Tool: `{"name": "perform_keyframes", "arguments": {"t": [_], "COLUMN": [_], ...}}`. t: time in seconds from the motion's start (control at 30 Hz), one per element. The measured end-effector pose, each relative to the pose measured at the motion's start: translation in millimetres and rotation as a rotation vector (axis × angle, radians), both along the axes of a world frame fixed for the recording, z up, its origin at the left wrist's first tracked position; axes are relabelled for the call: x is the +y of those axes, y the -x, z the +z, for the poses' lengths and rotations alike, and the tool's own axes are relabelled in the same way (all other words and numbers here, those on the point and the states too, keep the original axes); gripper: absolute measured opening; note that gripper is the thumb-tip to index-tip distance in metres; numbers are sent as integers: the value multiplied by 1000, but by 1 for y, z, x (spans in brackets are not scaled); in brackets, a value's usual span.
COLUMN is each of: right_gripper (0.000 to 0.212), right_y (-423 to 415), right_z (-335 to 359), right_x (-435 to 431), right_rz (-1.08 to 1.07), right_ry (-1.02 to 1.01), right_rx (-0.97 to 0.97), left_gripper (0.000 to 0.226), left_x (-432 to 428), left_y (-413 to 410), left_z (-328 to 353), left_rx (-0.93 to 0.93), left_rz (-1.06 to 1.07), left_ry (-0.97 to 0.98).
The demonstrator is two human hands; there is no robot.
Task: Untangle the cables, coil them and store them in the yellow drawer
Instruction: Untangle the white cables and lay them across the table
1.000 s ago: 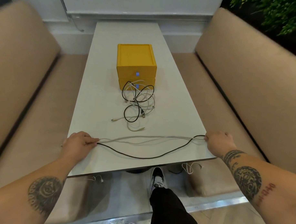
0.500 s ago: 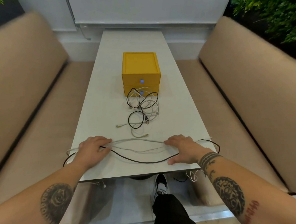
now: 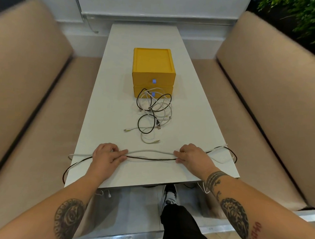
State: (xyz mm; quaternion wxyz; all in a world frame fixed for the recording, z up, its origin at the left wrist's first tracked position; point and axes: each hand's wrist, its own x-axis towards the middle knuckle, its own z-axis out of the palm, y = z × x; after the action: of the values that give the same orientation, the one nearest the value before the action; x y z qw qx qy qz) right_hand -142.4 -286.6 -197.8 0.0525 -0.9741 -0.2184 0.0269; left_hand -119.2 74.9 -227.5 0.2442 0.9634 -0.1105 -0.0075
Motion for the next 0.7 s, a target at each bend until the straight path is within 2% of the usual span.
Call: {"name": "perform_keyframes", "arguments": {"t": [0.03,0.17,0.3,0.4,0.5,0.63,0.7], "right_gripper": [28,37,44,48,48,46,44], "right_y": [0,3,3,1,-3,-14,-20], "right_z": [-1,-3,4,11,15,25,32], "right_x": [-3,-26,-35,-33,-34,-26,-16], "right_rz": [-20,-137,-222,-210,-141,-68,-75], "right_ry": [5,53,148,174,171,151,97], "right_rx": [-7,-41,77,138,164,250,259], "left_gripper": [23,20,17,21,33,18,23], "left_x": [0,1,0,-3,-5,-7,-8], "left_y": [-1,-7,-15,-19,-23,-22,-23], "left_z": [0,-3,-2,4,16,29,30], "left_rx": [-17,-46,18,80,121,141,159], "left_rz": [16,48,98,103,50,-4,-22], "left_ry": [29,105,132,141,69,20,21]}}
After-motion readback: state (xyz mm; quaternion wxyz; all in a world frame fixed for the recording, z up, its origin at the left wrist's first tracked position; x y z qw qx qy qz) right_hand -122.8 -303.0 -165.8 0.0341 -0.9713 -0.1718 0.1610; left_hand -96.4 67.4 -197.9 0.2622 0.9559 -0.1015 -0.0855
